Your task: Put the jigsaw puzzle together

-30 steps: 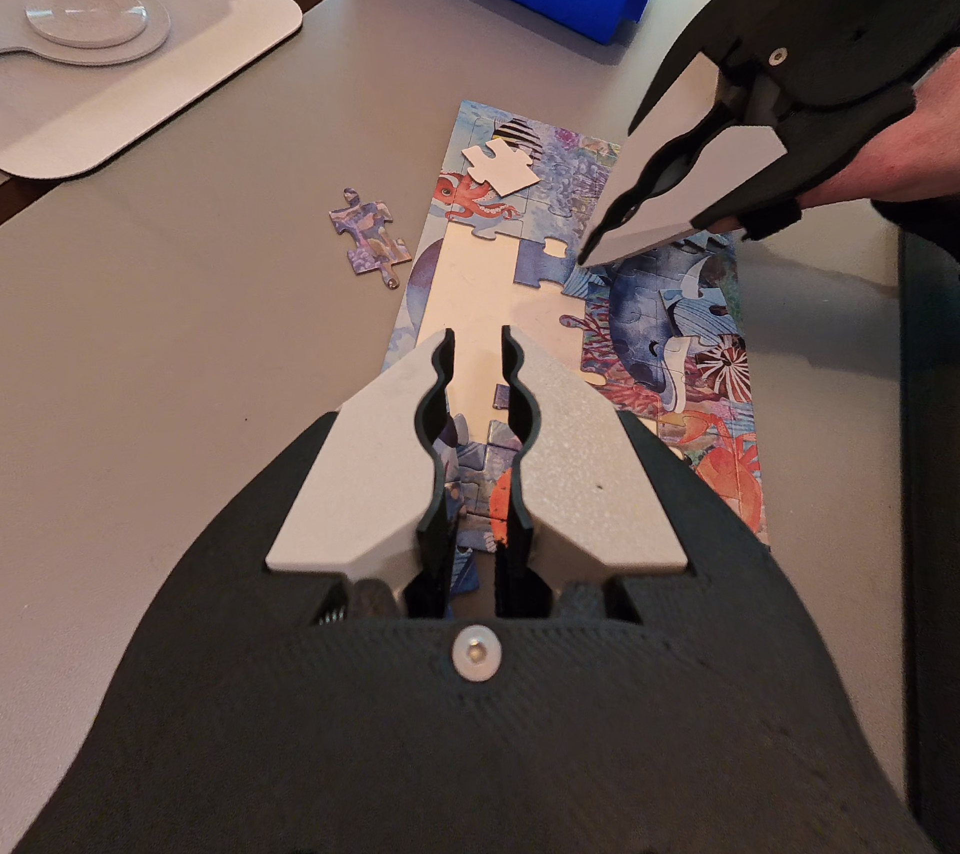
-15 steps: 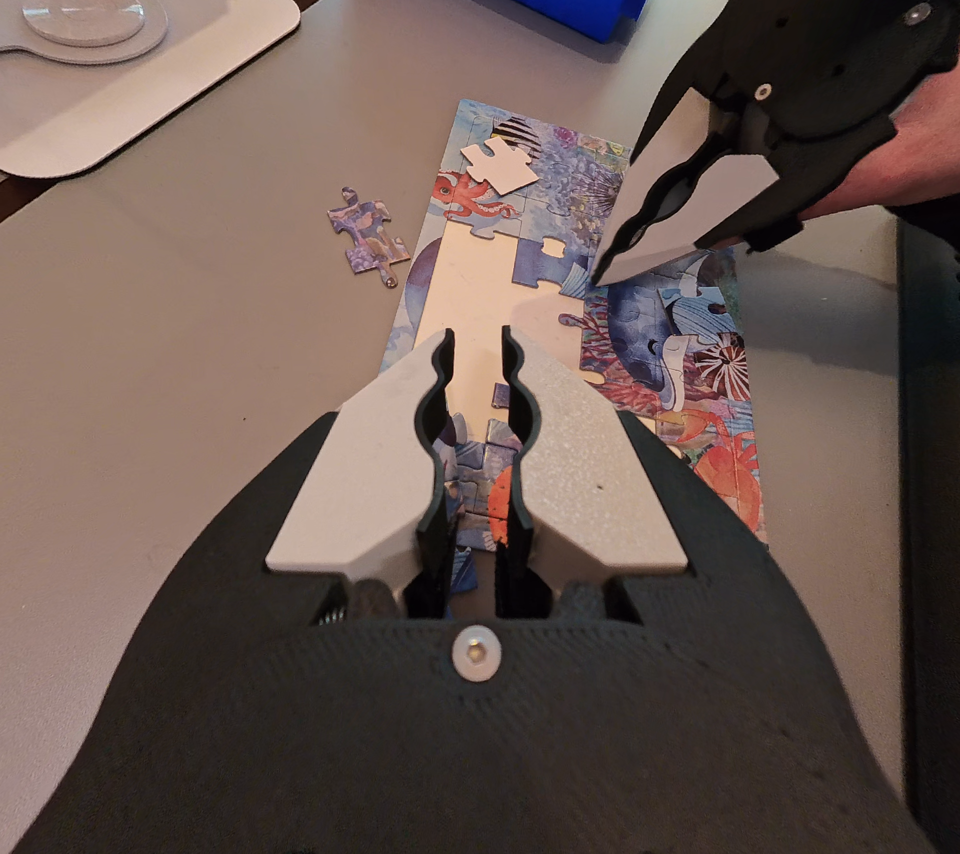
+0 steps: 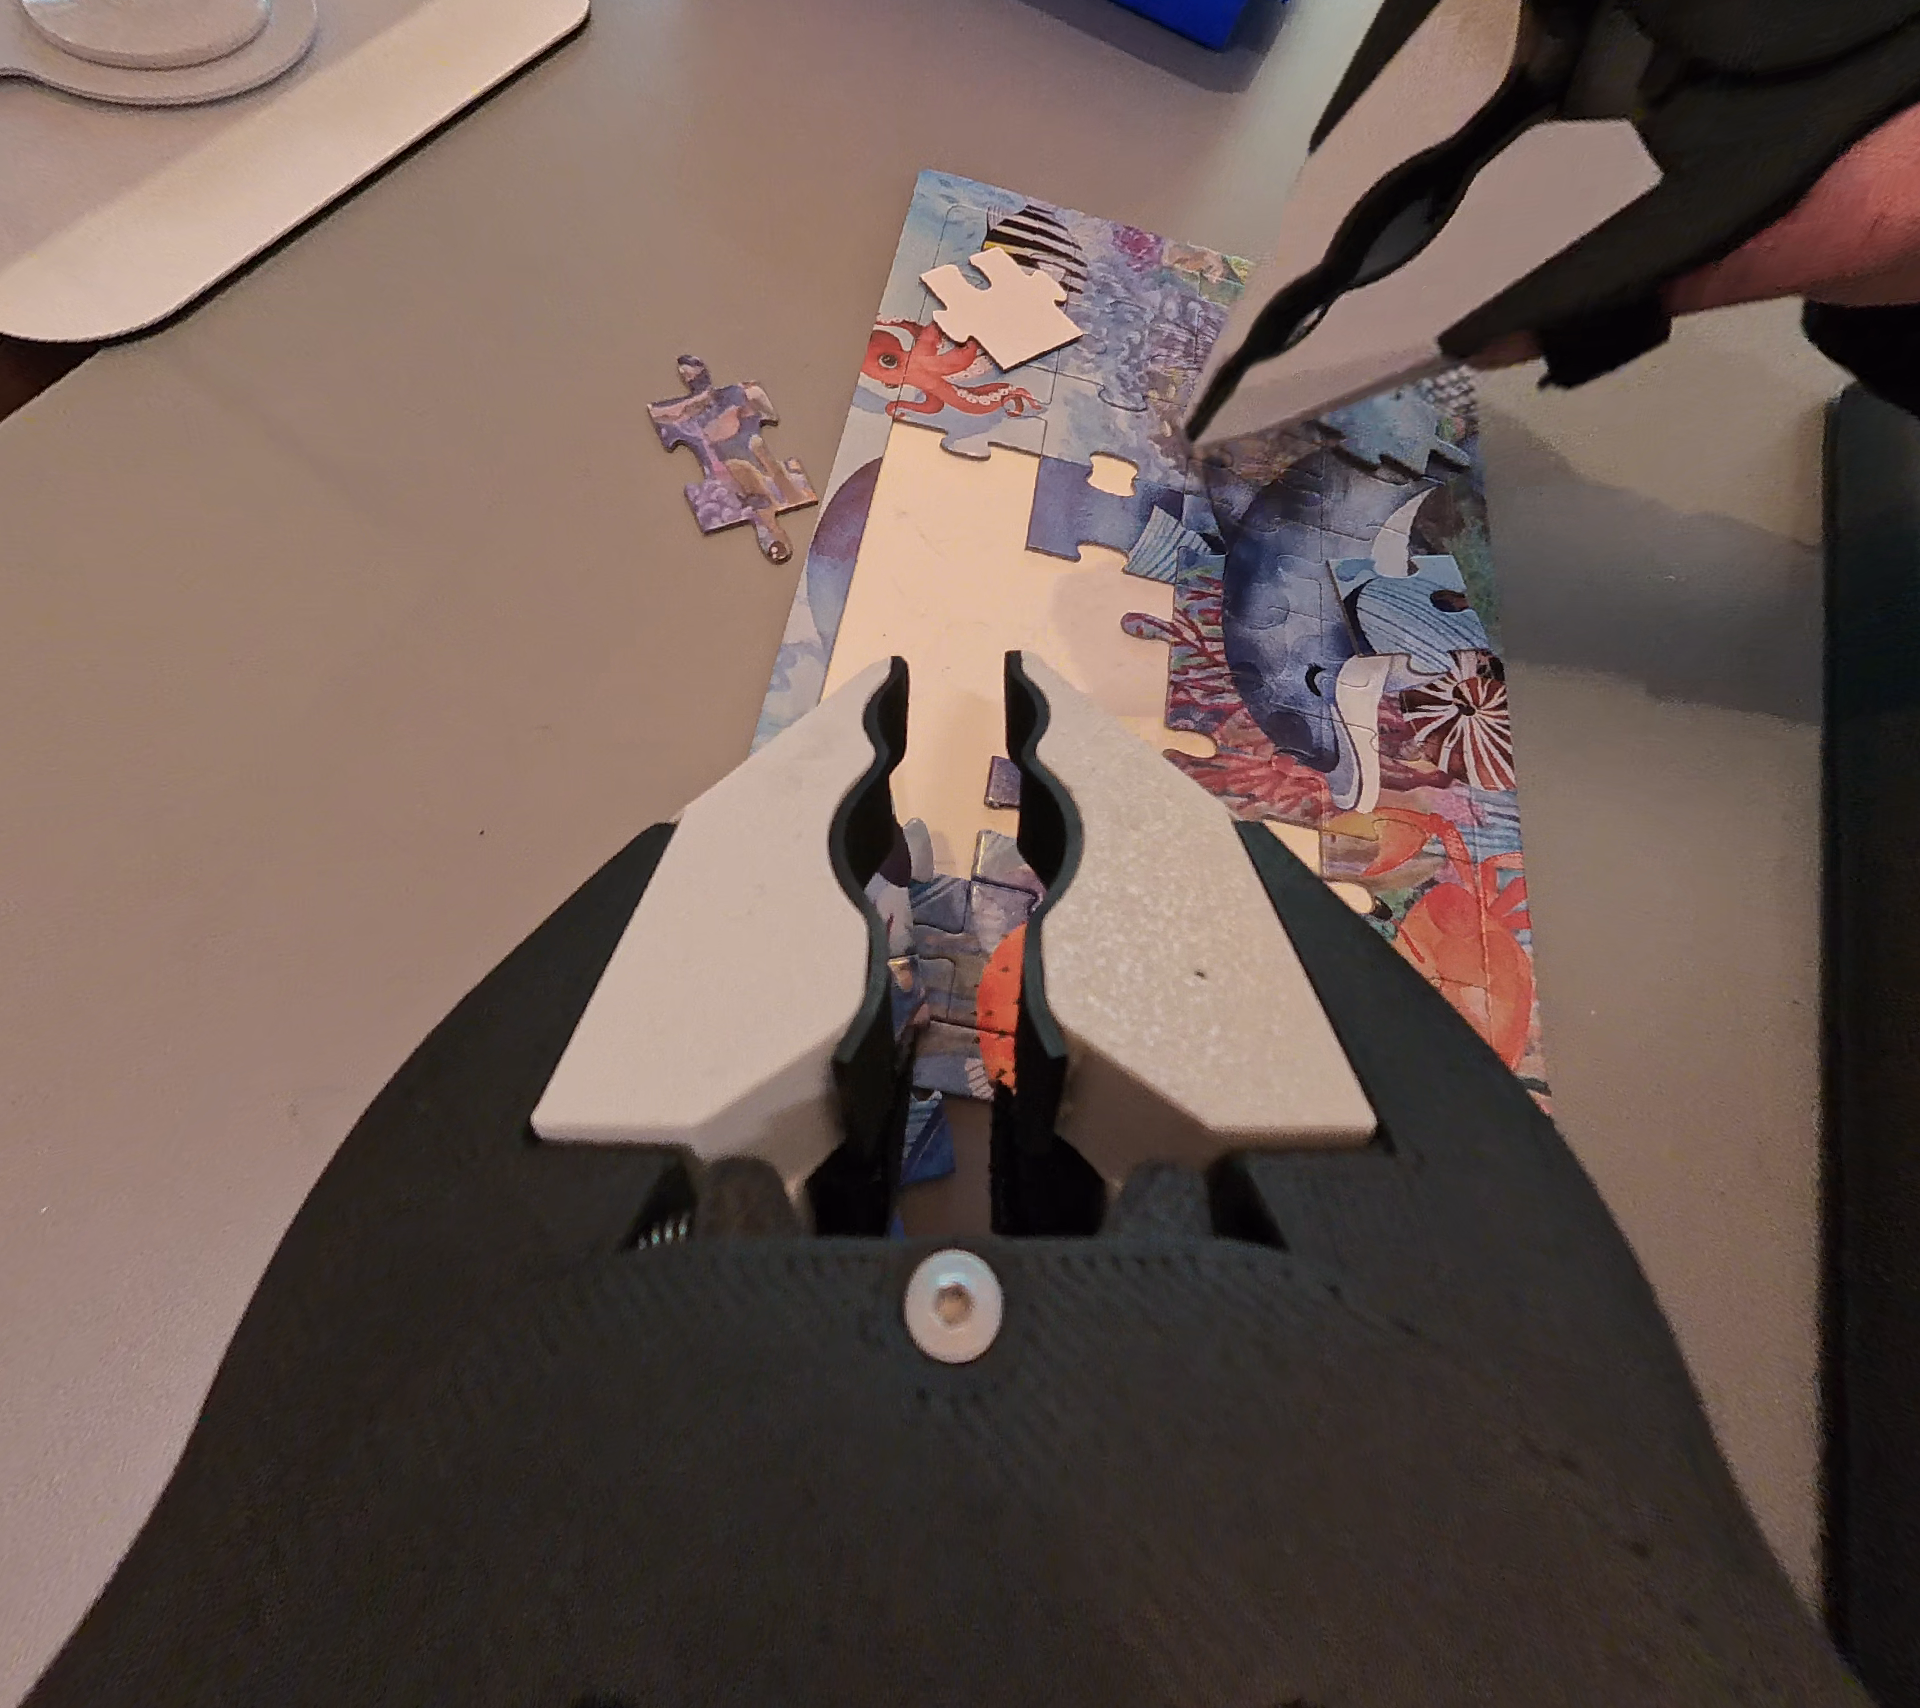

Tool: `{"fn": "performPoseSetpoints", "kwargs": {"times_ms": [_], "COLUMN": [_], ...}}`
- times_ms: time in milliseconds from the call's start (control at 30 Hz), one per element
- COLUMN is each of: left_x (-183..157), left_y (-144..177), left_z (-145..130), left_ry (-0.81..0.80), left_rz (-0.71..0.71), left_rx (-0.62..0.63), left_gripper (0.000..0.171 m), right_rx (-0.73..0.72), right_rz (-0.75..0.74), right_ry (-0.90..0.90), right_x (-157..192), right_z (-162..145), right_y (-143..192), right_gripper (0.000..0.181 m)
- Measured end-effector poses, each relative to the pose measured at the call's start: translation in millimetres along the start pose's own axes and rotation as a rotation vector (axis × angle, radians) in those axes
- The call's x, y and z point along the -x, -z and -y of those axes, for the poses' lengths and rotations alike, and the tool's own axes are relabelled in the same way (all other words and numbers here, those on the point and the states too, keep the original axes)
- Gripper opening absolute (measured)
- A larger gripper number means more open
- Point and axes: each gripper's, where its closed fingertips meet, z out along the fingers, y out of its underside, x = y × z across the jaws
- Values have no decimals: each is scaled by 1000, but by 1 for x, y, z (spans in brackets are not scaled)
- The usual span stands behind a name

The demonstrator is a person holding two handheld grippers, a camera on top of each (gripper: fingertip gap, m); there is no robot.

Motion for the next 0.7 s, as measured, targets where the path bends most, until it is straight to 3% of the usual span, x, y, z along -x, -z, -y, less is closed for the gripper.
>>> {"fn": "performPoseSetpoints", "kwargs": {"times_ms": [300, 467, 700], "left_x": [-5, -14, -26], "left_y": [-22, -42, -70], "left_z": [-8, -7, 4], "left_ry": [-36, -82, -162], "left_rz": [19, 27, 43], "left_rx": [58, 71, 67], "left_gripper": [18, 20, 23], "right_rx": [-259, -243, -256], "right_rz": [-26, -12, 35], "right_ry": [-139, -152, -121], "right_x": [-54, -62, -53], "right_z": [7, -8, -5], "right_y": [22, 14, 12], "right_gripper": [1, 0, 1]}}
